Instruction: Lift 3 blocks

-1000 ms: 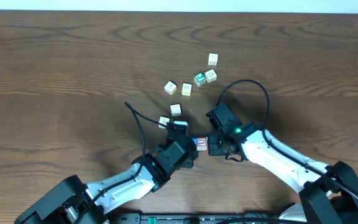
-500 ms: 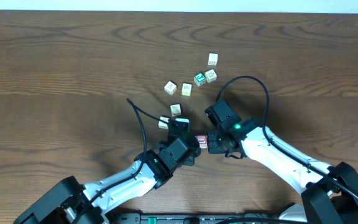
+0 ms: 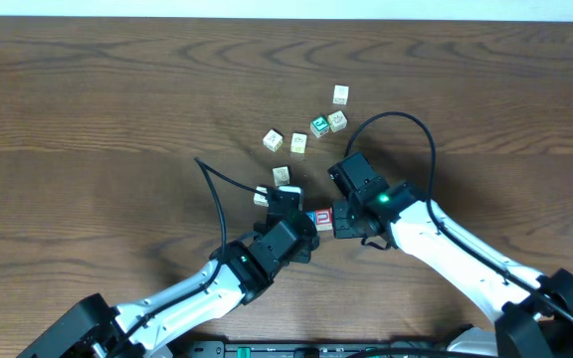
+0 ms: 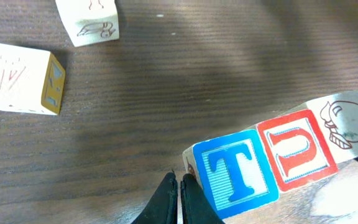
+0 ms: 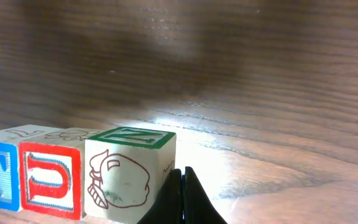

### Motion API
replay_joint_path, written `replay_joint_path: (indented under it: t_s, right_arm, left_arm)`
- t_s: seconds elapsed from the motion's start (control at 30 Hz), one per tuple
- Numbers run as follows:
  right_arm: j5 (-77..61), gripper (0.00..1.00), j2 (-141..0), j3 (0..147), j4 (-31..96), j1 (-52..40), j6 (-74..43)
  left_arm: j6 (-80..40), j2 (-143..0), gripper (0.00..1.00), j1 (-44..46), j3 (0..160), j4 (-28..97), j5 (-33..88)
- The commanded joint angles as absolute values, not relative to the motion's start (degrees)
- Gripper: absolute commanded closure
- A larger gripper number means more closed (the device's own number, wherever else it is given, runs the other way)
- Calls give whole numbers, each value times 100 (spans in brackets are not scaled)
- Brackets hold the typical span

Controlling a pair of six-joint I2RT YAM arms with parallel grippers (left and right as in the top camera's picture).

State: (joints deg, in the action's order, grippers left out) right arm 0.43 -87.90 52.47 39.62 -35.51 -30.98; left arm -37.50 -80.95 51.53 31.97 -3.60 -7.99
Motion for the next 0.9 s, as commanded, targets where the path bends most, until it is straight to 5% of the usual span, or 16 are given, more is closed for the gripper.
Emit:
replay_joint_path:
  t_s: [0.0, 0.87]
  right_arm:
    - [-1483, 98, -8444, 5553, 3691, -3942, -2998]
    - [-1496, 98, -8385, 5568, 3865, -3944, -3081]
  left_arm:
    - [-3743, -7885, 93, 5402, 3820, -757, 209]
    - [-3774, -7767, 93, 5365, 4071, -770, 204]
